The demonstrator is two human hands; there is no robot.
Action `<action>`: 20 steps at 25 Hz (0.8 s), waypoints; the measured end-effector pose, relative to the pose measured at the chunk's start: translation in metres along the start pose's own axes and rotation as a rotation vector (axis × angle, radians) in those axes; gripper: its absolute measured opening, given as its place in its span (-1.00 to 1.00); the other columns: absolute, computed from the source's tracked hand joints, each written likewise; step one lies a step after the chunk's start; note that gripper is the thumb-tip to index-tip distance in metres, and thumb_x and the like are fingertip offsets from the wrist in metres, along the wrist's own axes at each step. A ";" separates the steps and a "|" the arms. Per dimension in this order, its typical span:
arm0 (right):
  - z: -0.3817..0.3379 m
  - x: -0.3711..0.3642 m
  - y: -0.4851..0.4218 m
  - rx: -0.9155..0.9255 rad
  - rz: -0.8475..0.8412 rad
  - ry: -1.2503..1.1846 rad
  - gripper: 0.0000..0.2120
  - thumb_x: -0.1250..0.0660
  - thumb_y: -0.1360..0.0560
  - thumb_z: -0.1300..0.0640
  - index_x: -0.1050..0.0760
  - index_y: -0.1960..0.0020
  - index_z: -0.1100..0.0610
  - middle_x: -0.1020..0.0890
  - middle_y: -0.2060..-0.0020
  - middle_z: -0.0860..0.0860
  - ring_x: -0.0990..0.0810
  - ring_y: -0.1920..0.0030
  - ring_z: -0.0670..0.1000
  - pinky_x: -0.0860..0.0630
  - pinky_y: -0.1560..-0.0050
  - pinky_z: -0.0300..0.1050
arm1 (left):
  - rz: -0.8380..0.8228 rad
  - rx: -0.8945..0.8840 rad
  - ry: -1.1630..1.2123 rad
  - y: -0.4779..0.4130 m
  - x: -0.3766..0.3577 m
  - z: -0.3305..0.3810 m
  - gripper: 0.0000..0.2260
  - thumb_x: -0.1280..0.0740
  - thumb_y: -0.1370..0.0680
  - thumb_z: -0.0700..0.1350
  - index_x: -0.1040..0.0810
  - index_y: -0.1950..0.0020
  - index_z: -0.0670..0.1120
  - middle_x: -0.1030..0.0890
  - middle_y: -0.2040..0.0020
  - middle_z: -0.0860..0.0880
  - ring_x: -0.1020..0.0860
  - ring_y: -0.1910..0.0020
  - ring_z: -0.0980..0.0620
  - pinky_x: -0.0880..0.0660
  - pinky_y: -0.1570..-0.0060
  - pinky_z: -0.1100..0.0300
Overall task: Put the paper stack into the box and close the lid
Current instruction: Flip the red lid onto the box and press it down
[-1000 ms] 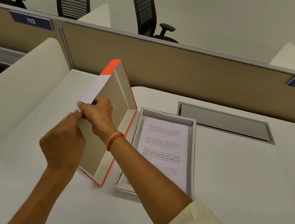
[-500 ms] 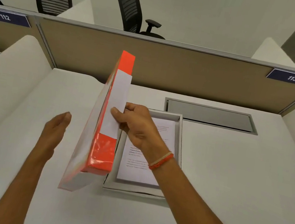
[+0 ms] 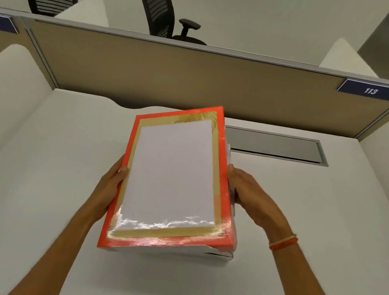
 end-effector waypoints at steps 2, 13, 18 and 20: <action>0.025 0.000 -0.005 -0.078 0.128 0.200 -0.47 0.03 -0.51 -0.40 -0.46 -0.06 -0.03 -0.65 0.13 -0.10 -0.63 0.13 -0.09 -0.53 0.19 -0.24 | -0.003 -0.061 -0.184 -0.002 -0.017 0.000 -0.52 -0.08 -0.60 0.28 -0.20 -0.52 0.27 -0.43 -0.47 0.06 -0.50 -0.34 -0.06 -0.48 -0.28 -0.12; 0.127 -0.003 -0.041 -0.108 0.442 0.406 -0.48 0.10 -0.61 -0.25 -0.44 -0.12 0.10 -0.55 0.05 0.15 -0.54 0.13 0.05 -0.50 0.07 -0.07 | -0.003 -0.156 -0.568 -0.019 -0.054 -0.024 -0.37 0.05 -0.56 0.32 0.05 -0.60 0.18 -0.35 -0.50 -0.11 -0.42 -0.41 -0.21 -0.41 -0.33 -0.28; 0.146 -0.006 -0.048 -0.109 0.453 0.375 -0.55 0.07 -0.62 -0.21 -0.42 -0.07 0.10 -0.50 0.11 0.10 -0.51 0.13 0.05 -0.45 0.10 -0.12 | 0.048 -0.186 -0.664 -0.023 -0.057 -0.028 -0.40 0.06 -0.59 0.29 0.06 -0.60 0.17 -0.43 -0.38 -0.15 -0.50 -0.29 -0.18 -0.48 -0.22 -0.17; 0.147 -0.008 -0.050 -0.103 0.451 0.363 -0.53 0.06 -0.63 -0.19 -0.43 -0.11 0.14 -0.51 0.09 0.11 -0.51 0.12 0.05 -0.45 0.10 -0.13 | 0.062 -0.183 -0.684 -0.025 -0.055 -0.030 -0.38 0.07 -0.56 0.29 0.06 -0.60 0.16 -0.44 -0.37 -0.16 -0.51 -0.28 -0.17 -0.49 -0.21 -0.15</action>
Point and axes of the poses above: each hand's wrist, its own y-axis away from the middle knuckle, its own x-axis out of the back of the hand, z = x × y, the point moved 1 cm from there along -y, towards the middle knuckle
